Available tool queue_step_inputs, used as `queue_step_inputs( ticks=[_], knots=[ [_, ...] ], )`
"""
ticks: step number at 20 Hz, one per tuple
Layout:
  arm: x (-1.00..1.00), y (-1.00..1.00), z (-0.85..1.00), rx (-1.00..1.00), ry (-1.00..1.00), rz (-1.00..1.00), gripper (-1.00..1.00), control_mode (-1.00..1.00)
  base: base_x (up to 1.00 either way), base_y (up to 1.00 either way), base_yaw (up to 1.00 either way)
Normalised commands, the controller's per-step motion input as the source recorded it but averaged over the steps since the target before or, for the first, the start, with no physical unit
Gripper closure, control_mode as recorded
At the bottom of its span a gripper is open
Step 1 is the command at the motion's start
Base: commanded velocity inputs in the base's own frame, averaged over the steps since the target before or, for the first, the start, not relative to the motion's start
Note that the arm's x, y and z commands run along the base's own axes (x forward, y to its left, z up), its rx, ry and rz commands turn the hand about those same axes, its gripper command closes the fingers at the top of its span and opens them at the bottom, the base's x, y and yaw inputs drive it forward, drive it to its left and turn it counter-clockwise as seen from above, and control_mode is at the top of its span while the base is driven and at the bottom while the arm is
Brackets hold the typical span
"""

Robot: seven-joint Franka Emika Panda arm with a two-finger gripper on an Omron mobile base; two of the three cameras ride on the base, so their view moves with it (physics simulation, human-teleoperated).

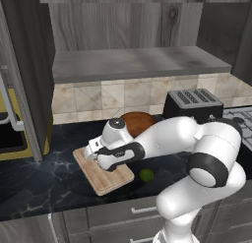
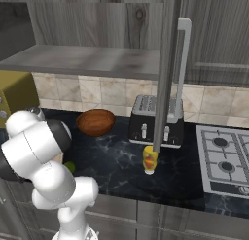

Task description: Open the cabinet. Place the bowl and condiment on the counter. Then place the lime and garlic on the cutting board.

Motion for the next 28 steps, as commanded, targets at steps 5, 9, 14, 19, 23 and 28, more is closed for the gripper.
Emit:
queue_step_inputs(
  ticks=[5,9,14,19,23,28],
  knots=[
    [0.02,0.00,-0.08,0.00,0.00,0.03,1.00,-1.00,0.00,0.00,0.00],
    [0.06,0.00,-0.05,0.00,0.00,0.03,-1.00,-1.00,0.00,0.00,0.00],
    [0.03,0.00,-0.03,0.00,0.00,0.03,-1.00,-1.00,0.00,0.00,0.00],
    [0.12,0.00,0.00,0.00,-0.05,0.01,-1.00,-1.00,0.00,0.00,0.00],
    [0.06,0.00,0.16,0.00,-0.09,0.00,-1.00,-1.00,0.00,0.00,0.00],
    [0.00,0.00,0.49,0.00,-0.06,0.00,-1.00,-1.00,0.00,0.00,0.00]
  ],
)
